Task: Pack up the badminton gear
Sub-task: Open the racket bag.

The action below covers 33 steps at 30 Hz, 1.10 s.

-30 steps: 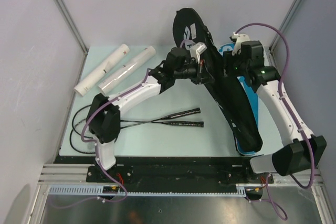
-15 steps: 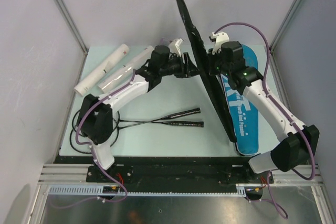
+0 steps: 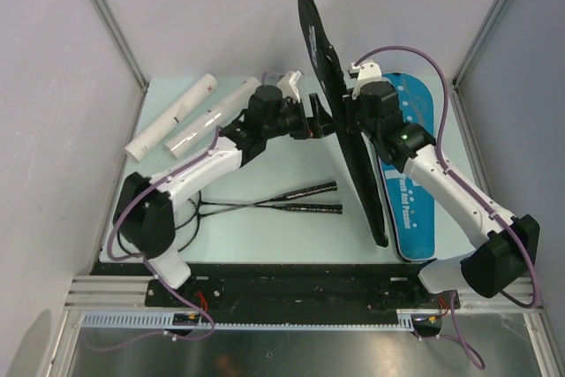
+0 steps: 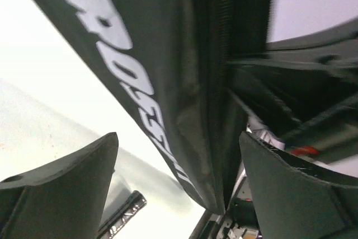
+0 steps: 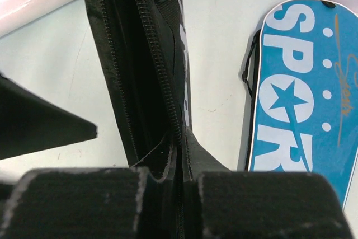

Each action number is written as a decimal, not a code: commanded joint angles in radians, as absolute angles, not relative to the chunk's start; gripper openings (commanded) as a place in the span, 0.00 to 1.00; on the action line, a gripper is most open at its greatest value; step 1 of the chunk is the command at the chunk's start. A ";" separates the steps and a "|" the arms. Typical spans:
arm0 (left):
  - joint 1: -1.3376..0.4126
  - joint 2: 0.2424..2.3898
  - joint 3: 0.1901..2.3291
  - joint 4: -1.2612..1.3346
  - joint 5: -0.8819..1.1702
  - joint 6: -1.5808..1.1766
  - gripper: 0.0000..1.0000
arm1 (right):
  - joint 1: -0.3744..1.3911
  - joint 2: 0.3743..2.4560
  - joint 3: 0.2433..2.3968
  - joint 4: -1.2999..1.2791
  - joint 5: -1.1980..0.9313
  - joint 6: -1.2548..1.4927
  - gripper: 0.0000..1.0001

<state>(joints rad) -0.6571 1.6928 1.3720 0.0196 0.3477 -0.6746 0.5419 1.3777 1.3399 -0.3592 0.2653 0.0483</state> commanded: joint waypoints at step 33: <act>-0.598 1.847 1.787 -0.274 -0.076 -0.736 0.01 | 0.259 1.646 1.557 -0.278 -0.150 -0.063 0.63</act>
